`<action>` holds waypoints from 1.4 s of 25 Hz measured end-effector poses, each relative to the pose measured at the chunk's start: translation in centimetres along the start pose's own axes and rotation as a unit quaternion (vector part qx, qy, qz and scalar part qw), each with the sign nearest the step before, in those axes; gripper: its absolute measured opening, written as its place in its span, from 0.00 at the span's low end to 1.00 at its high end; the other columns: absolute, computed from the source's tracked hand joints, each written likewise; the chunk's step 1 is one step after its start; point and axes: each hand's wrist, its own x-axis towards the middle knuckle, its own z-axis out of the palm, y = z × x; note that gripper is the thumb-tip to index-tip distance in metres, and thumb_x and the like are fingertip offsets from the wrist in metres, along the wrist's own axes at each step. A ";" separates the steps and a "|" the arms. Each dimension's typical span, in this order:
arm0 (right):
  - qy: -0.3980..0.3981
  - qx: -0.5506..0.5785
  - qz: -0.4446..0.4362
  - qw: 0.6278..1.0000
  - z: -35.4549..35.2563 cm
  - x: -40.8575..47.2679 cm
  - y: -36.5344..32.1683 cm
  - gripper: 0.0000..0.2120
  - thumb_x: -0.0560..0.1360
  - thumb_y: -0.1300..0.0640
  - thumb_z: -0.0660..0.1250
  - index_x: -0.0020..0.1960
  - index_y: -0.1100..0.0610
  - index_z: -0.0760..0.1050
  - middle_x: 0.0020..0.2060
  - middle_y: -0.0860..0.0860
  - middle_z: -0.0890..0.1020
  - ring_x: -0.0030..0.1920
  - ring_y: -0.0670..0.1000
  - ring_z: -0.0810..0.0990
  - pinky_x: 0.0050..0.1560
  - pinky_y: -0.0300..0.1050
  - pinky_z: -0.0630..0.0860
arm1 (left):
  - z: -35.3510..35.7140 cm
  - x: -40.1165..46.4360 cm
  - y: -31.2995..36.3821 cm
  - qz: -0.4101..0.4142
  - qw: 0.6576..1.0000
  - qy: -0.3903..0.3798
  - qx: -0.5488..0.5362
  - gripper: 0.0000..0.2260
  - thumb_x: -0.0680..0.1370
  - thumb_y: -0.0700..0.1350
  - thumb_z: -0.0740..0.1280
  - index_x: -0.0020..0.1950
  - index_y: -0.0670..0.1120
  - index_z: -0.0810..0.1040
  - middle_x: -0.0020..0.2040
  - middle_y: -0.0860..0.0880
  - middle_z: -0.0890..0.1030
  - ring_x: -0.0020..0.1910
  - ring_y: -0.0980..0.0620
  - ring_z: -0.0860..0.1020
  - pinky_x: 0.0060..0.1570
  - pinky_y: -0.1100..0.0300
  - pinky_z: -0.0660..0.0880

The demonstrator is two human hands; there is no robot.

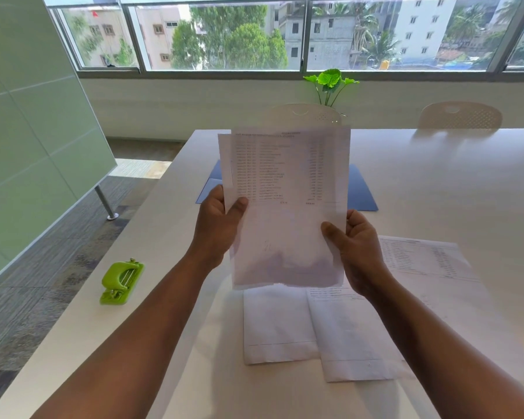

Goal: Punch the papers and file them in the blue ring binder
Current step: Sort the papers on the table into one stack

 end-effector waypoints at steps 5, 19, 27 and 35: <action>-0.017 -0.004 -0.022 1.000 -1.1 0.7 -0.8 0.13 0.75 0.63 0.74 0.59 0.59 0.79 0.52 0.53 0.87 0.52 0.58 0.86 0.55 0.58 0.82 | 0.7 -0.2 0.4 0.031 0.999 0.017 -0.040 0.10 0.82 0.47 0.68 0.62 0.47 0.77 0.56 0.51 0.83 0.52 0.52 0.84 0.52 0.58 0.83; -0.065 -0.061 0.037 0.995 -1.6 0.1 0.7 0.17 0.73 0.64 0.76 0.60 0.54 0.81 0.53 0.52 0.86 0.53 0.58 0.84 0.57 0.64 0.81 | 1.7 -2.3 -1.1 -0.005 0.995 -0.082 -0.059 0.08 0.84 0.42 0.63 0.59 0.53 0.78 0.56 0.51 0.84 0.52 0.51 0.84 0.53 0.52 0.83; -0.057 -0.068 0.040 0.995 -1.5 -0.2 1.3 0.15 0.74 0.60 0.75 0.60 0.54 0.82 0.52 0.51 0.87 0.53 0.58 0.85 0.56 0.60 0.82 | 1.7 -3.1 -1.7 -0.021 0.996 -0.071 -0.040 0.08 0.83 0.43 0.65 0.58 0.55 0.78 0.55 0.54 0.84 0.51 0.55 0.84 0.51 0.56 0.84; -0.059 -0.075 0.050 0.994 -1.6 -0.2 1.7 0.16 0.75 0.62 0.75 0.61 0.56 0.81 0.52 0.52 0.87 0.52 0.56 0.86 0.56 0.61 0.83 | 1.7 -3.7 -2.7 -0.047 0.996 -0.077 -0.030 0.09 0.84 0.44 0.63 0.58 0.56 0.79 0.55 0.54 0.84 0.52 0.51 0.84 0.50 0.56 0.83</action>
